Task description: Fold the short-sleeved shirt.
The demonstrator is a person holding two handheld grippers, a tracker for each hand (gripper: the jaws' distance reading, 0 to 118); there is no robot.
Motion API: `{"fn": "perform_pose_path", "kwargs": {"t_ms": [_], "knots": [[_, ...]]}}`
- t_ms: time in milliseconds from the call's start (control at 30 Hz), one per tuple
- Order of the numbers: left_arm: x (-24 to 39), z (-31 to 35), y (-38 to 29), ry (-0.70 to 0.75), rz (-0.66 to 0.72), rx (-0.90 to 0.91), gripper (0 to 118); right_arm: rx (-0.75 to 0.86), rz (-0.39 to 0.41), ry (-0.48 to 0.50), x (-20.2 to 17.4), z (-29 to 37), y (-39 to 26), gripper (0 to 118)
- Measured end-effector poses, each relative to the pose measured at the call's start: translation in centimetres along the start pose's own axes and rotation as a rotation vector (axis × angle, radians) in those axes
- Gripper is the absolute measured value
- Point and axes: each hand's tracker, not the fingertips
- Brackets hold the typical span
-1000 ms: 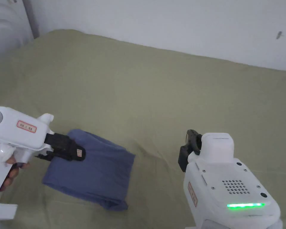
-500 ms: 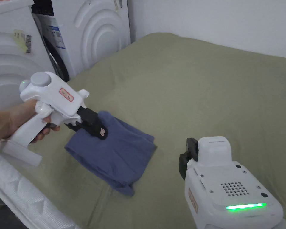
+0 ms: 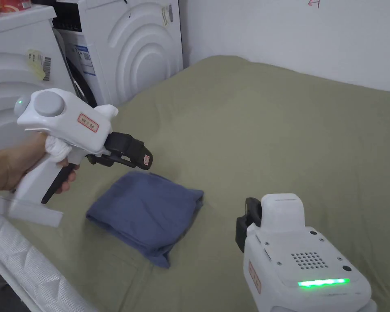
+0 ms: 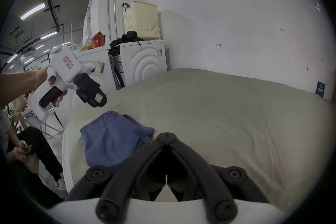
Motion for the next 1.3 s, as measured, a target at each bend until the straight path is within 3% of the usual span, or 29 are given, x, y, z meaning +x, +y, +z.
{"fn": "perform_pose_path", "kwargs": {"t_ms": [33, 67, 100, 133, 167, 300, 400, 467, 533, 600, 733, 900, 1300], "knots": [[1.6, 0.8, -0.8, -0.022, 0.005, 0.037, 108, 0.002, -0.007, -0.006, 0.8, 1.4, 0.2, 0], [3.5, 2.1, -1.7, -0.039, 0.007, 0.081, 94, 0.003, -0.021, -0.009, 1.6, 2.8, 0.4, 0], [5.2, 2.6, -2.5, -0.079, 0.001, 0.135, 68, 0.010, -0.032, -0.022, 2.3, 4.1, 0.6, 0], [7.4, 3.0, -3.6, -0.123, 0.010, 0.185, 23, 0.024, -0.041, -0.050, 3.2, 6.0, 0.8, 0], [10.0, 2.9, -4.7, -0.152, 0.023, 0.220, 1, 0.039, -0.051, -0.072, 4.3, 8.0, 1.0, 0], [19.2, 2.4, -8.5, -0.256, 0.007, 0.314, 1, 0.082, -0.035, -0.180, 8.9, 16.0, 1.7, 0], [27.7, 1.7, -11.6, -0.207, -0.003, 0.423, 1, 0.108, -0.048, -0.278, 12.7, 22.6, 2.0, 0], [34.3, 1.4, -13.4, -0.091, -0.120, 0.510, 1, 0.113, -0.060, -0.339, 15.2, 26.9, 2.2, 0], [39.7, 1.2, -15.0, -0.079, -0.159, 0.544, 1, 0.129, -0.061, -0.414, 17.2, 30.7, 2.0, 0], [43.9, 1.4, -16.8, -0.114, -0.207, 0.598, 1, 0.139, -0.059, -0.474, 18.9, 34.0, 1.7, 0], [50.8, 2.7, -19.7, -0.001, -0.313, 0.732, 1, 0.180, -0.057, -0.595, 21.3, 39.2, 1.2, 0], [53.4, 4.6, -21.4, 0.115, -0.460, 0.837, 1, 0.204, -0.072, -0.667, 22.5, 42.6, 1.1, 0], [52.5, 6.0, -21.3, 0.111, -0.405, 0.824, 4, 0.232, -0.074, -0.691, 22.4, 42.6, 2.4, 0]]}}
